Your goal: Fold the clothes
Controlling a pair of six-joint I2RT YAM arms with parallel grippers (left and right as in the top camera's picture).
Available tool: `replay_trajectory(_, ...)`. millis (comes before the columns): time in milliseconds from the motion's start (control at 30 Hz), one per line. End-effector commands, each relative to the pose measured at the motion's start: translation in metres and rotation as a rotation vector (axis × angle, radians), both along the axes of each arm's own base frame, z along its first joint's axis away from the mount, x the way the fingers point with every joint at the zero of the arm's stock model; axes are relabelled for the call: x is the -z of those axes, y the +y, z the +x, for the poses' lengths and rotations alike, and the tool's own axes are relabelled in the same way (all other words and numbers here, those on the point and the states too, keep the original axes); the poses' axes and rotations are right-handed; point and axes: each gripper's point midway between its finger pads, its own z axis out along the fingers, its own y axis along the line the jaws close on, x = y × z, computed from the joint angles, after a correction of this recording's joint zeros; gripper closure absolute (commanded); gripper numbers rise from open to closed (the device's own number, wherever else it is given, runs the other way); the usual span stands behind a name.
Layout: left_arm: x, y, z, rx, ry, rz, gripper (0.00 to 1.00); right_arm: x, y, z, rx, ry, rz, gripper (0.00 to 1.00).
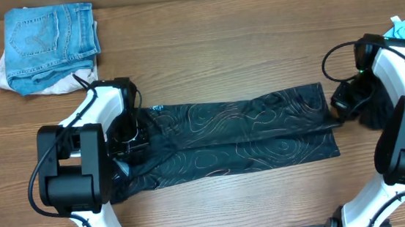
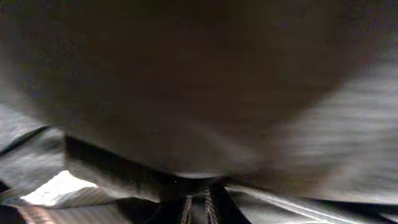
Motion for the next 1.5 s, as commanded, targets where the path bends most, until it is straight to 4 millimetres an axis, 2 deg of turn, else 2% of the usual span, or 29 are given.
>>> replay_trajectory(0,0.008,0.021,-0.012,-0.005,0.052,0.064,0.88,-0.005,-0.031,-0.001,0.102,0.001,-0.106,0.96)
replay_trajectory(133,0.007,0.03,-0.014,-0.04,0.064,0.087,0.89,-0.005,-0.036,-0.004,0.134,0.001,-0.093,0.95)
replay_trajectory(233,0.007,0.034,-0.015,-0.055,0.067,0.085,0.89,-0.005,-0.034,-0.005,0.134,0.004,-0.086,0.71)
replay_trajectory(300,0.006,0.034,-0.016,-0.057,0.072,0.084,0.91,-0.005,-0.033,-0.006,0.134,0.009,-0.083,0.67)
replay_trajectory(367,0.005,0.034,-0.016,-0.057,0.075,0.084,0.94,-0.006,-0.032,-0.008,0.135,0.017,-0.074,0.54)
replay_trajectory(533,-0.008,0.034,-0.01,-0.068,0.079,0.089,0.96,-0.006,-0.023,-0.007,0.13,0.012,-0.025,0.57)
replay_trajectory(700,-0.03,0.033,0.008,-0.07,0.048,0.09,0.96,-0.008,0.009,0.013,0.021,-0.095,0.2,0.71)
replay_trajectory(800,-0.041,0.033,0.019,-0.083,0.023,0.095,0.96,-0.01,0.024,0.022,-0.042,-0.148,0.278,0.7)
replay_trajectory(867,-0.045,0.033,0.026,-0.083,0.0,0.096,0.96,-0.009,0.028,0.026,-0.06,-0.157,0.274,0.64)
replay_trajectory(900,-0.046,0.033,0.03,-0.084,-0.017,0.096,0.91,-0.008,0.031,0.03,-0.076,-0.169,0.27,0.57)
replay_trajectory(967,-0.044,0.033,0.034,-0.084,-0.031,0.095,0.8,-0.007,0.036,0.036,-0.099,-0.189,0.265,0.37)
replay_trajectory(1000,-0.044,0.033,0.035,-0.085,-0.038,0.095,0.76,-0.007,0.039,0.039,-0.112,-0.196,0.262,0.31)
replay_trajectory(1033,-0.043,0.033,0.037,-0.085,-0.047,0.094,0.73,-0.007,0.043,0.041,-0.124,-0.202,0.262,0.27)
replay_trajectory(1067,-0.042,0.033,0.04,-0.086,-0.058,0.092,0.65,-0.007,0.046,0.043,-0.137,-0.206,0.261,0.27)
replay_trajectory(1100,-0.041,0.033,0.043,-0.087,-0.07,0.09,0.58,-0.006,0.051,0.046,-0.153,-0.213,0.26,0.28)
replay_trajectory(1133,-0.04,0.033,0.045,-0.087,-0.08,0.089,0.55,-0.005,0.055,0.048,-0.168,-0.22,0.258,0.36)
replay_trajectory(1200,-0.038,0.033,0.048,-0.075,-0.094,0.085,0.55,-0.001,0.065,0.051,-0.201,-0.231,0.257,0.51)
replay_trajectory(1267,-0.036,0.033,0.048,-0.07,-0.095,0.083,0.63,0.002,0.074,0.051,-0.227,-0.228,0.26,0.59)
replay_trajectory(1333,-0.033,0.033,0.046,-0.072,-0.089,0.083,0.66,0.006,0.082,0.049,-0.247,-0.223,0.263,0.63)
replay_trajectory(1467,-0.026,0.033,0.044,-0.072,-0.087,0.084,0.69,0.016,0.091,0.051,-0.275,-0.24,0.261,0.65)
